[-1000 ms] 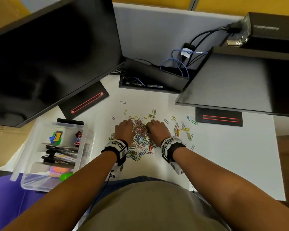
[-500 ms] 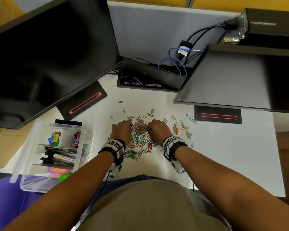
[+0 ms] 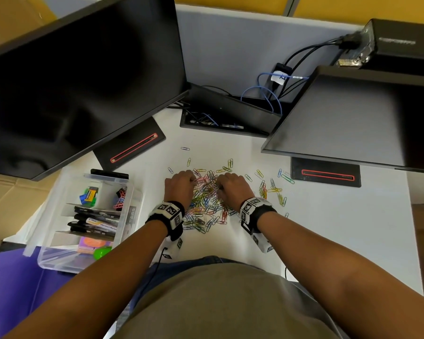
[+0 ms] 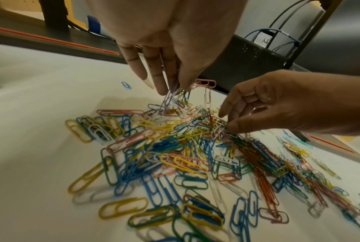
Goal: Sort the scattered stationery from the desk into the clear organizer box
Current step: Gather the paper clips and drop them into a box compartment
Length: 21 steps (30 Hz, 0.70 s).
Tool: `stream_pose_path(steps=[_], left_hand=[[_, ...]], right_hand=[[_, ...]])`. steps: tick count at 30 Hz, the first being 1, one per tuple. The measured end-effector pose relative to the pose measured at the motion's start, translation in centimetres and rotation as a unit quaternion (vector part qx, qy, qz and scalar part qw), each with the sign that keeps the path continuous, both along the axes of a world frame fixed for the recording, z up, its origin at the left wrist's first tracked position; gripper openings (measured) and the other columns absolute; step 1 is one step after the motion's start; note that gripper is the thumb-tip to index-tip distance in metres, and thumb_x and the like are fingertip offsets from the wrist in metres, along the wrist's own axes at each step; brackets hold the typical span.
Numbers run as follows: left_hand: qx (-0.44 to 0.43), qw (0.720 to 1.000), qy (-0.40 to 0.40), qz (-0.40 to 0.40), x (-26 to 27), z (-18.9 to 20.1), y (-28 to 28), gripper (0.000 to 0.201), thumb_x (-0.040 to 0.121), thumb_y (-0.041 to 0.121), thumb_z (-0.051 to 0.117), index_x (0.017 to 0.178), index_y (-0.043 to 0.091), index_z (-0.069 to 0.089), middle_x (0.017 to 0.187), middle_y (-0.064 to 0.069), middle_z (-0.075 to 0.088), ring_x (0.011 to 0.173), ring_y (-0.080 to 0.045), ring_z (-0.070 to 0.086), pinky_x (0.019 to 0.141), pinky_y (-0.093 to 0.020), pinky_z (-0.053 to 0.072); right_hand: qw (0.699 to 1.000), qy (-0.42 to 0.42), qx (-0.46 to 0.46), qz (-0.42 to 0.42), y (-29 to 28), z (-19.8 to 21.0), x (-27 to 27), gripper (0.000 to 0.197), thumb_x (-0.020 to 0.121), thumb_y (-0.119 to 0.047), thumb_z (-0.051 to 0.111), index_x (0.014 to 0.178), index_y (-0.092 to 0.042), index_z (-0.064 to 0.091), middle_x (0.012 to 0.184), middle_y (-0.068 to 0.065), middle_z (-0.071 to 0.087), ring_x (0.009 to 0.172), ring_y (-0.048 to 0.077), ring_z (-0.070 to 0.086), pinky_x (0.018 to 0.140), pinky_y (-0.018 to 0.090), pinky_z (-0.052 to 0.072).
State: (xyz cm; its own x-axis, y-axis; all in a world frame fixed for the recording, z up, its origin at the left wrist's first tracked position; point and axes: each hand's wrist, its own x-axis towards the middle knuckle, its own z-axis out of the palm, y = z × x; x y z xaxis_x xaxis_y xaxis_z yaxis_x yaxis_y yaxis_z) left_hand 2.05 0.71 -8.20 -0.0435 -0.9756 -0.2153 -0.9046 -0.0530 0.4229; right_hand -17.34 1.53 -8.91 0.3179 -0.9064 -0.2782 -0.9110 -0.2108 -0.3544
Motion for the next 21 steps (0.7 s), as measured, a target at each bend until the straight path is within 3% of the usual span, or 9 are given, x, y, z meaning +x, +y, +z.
stream_pose_path(steps=[2,4,9,12,17,21], left_hand=[[-0.01,1.0,0.016,0.008,0.0,0.5,0.2,0.005,0.094,0.02,0.061,0.09,0.022,0.061,0.088,0.005,0.065,0.082,-0.019,0.059,0.084,-0.036,0.038],[-0.018,0.999,0.033,0.014,0.1,1.0,0.3,0.004,0.094,0.022,0.062,0.09,0.021,0.061,0.086,0.005,0.066,0.081,-0.019,0.061,0.086,-0.038,0.041],[-0.017,0.994,0.102,0.033,0.4,1.8,0.4,0.008,0.093,0.016,0.062,0.091,0.024,0.06,0.083,0.007,0.069,0.079,-0.016,0.066,0.084,-0.044,0.052],[-0.016,0.992,0.121,0.04,0.4,2.4,0.4,0.006,0.093,0.017,0.062,0.092,0.022,0.061,0.083,0.007,0.068,0.081,-0.017,0.063,0.084,-0.043,0.052],[0.0,0.986,0.158,0.053,0.2,3.2,0.3,0.011,0.093,0.016,0.062,0.09,0.026,0.06,0.085,0.008,0.065,0.087,-0.016,0.061,0.076,-0.027,0.051],[0.012,0.986,0.164,0.034,0.0,3.7,0.5,0.005,0.094,0.015,0.061,0.094,0.021,0.061,0.084,0.006,0.065,0.081,-0.014,0.062,0.068,-0.019,0.044]], right_hand=[[1.0,0.013,0.01,0.023,-0.1,0.0,0.6,0.036,0.088,-0.025,0.06,0.121,-0.013,0.058,0.111,0.01,0.059,0.103,0.03,0.053,0.086,0.039,0.043],[0.999,0.034,0.011,0.041,-0.2,-0.2,1.1,0.041,0.086,-0.025,0.062,0.125,-0.012,0.056,0.114,0.011,0.057,0.105,0.032,0.052,0.086,0.04,0.042],[0.996,0.07,-0.021,0.059,0.1,-0.3,1.6,0.018,0.085,-0.009,0.059,0.102,-0.01,0.063,0.101,0.011,0.061,0.094,0.033,0.056,0.079,0.038,0.041],[0.995,0.07,-0.032,0.061,0.1,-0.4,1.1,0.014,0.088,-0.01,0.059,0.101,-0.013,0.064,0.1,0.008,0.063,0.095,0.03,0.056,0.081,0.037,0.041],[0.998,0.036,-0.04,0.025,-0.1,-0.2,0.5,0.02,0.096,-0.027,0.057,0.109,-0.019,0.069,0.105,0.004,0.064,0.103,0.027,0.056,0.088,0.037,0.038],[0.999,0.034,-0.02,0.003,0.0,0.4,0.4,0.032,0.096,-0.04,0.056,0.118,-0.019,0.065,0.113,0.006,0.062,0.109,0.028,0.054,0.092,0.039,0.039]])
